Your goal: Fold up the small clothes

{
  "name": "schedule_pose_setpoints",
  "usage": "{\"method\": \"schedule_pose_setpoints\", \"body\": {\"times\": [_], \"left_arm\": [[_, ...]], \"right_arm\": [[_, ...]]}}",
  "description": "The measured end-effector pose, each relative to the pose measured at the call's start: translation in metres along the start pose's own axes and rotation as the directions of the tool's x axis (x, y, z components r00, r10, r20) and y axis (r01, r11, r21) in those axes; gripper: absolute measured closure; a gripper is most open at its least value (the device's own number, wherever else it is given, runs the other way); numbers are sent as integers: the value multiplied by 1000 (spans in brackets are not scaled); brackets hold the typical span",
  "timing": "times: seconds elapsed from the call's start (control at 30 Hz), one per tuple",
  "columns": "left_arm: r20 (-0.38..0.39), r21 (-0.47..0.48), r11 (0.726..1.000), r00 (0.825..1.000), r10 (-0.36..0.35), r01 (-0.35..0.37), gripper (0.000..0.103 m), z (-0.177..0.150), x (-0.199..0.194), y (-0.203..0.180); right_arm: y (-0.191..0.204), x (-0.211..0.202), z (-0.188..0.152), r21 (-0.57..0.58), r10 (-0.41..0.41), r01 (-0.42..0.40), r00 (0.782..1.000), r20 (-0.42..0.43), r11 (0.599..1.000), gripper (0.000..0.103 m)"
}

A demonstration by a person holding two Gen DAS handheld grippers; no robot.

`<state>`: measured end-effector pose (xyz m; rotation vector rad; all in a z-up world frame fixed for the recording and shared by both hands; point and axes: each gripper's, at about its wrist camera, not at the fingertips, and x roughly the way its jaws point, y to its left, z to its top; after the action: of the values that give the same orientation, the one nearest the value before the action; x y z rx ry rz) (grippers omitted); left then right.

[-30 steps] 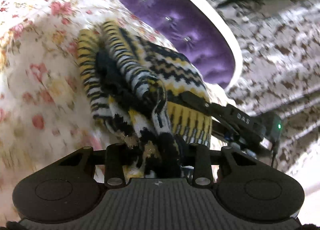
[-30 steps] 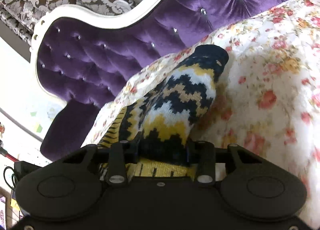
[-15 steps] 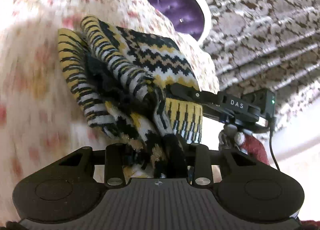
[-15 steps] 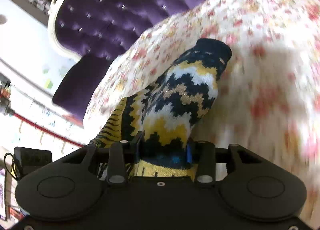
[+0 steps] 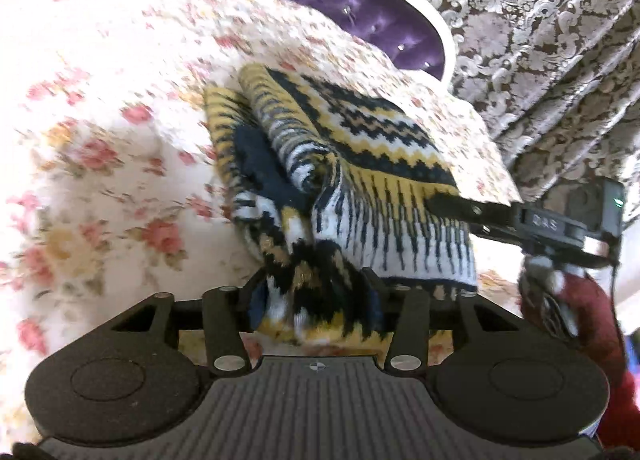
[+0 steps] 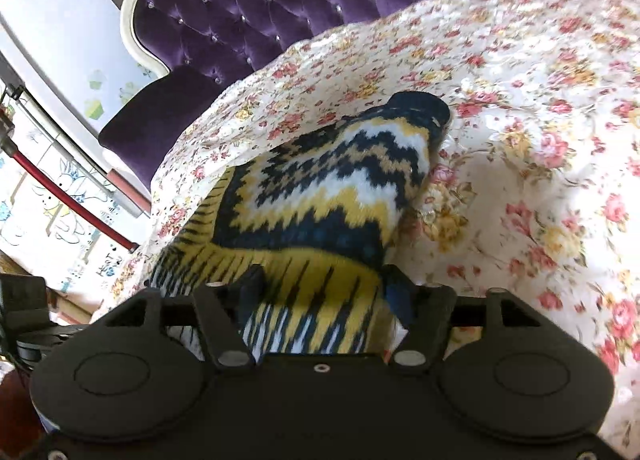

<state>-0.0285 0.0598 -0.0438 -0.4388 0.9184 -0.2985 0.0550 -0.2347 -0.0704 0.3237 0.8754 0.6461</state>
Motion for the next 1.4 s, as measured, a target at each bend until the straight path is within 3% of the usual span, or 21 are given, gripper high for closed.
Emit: {"method": "schedule_pose_setpoints", "body": {"times": [0.1, 0.17, 0.27, 0.33, 0.47, 0.67, 0.83, 1.0, 1.2, 1.4], "left_arm": [[84, 52, 996, 994, 65, -70, 53, -6, -17, -12], [161, 96, 989, 982, 98, -115, 50, -7, -32, -22], [263, 168, 972, 958, 119, -166, 38, -5, -46, -39], [315, 217, 955, 941, 126, -201, 31, 0, -45, -51], [377, 279, 924, 915, 145, -261, 29, 15, -26, -74], [373, 309, 883, 899, 229, -353, 27, 27, 18, -77], [292, 269, 874, 899, 327, -405, 27, 24, 45, -48], [227, 221, 905, 921, 315, -364, 24, 16, 45, -23], [223, 175, 920, 925, 309, -350, 21, 7, 39, -14], [223, 141, 929, 925, 306, -342, 19, 7, 38, -13]], "right_arm": [[6, -7, -16, -21, -16, 16, 999, 33, 1000, 23], [10, -12, -26, -29, -13, 15, 998, 62, 999, 13], [17, -21, -36, -51, -21, 27, 993, 116, 998, 11], [21, -27, -39, -63, -30, 41, 986, 164, 997, 7], [22, -40, -39, -65, -50, 67, 970, 236, 996, 1], [21, -46, -33, -77, -98, 123, 958, 268, 989, 0], [20, -41, -26, -98, -131, 163, 953, 275, 982, 0], [16, -31, -11, -113, -169, 208, 944, 285, 972, 0], [5, -7, 14, -96, -308, 349, 903, 300, 932, 0], [11, 40, 15, -200, -386, 428, 897, 216, 881, 0]]}}
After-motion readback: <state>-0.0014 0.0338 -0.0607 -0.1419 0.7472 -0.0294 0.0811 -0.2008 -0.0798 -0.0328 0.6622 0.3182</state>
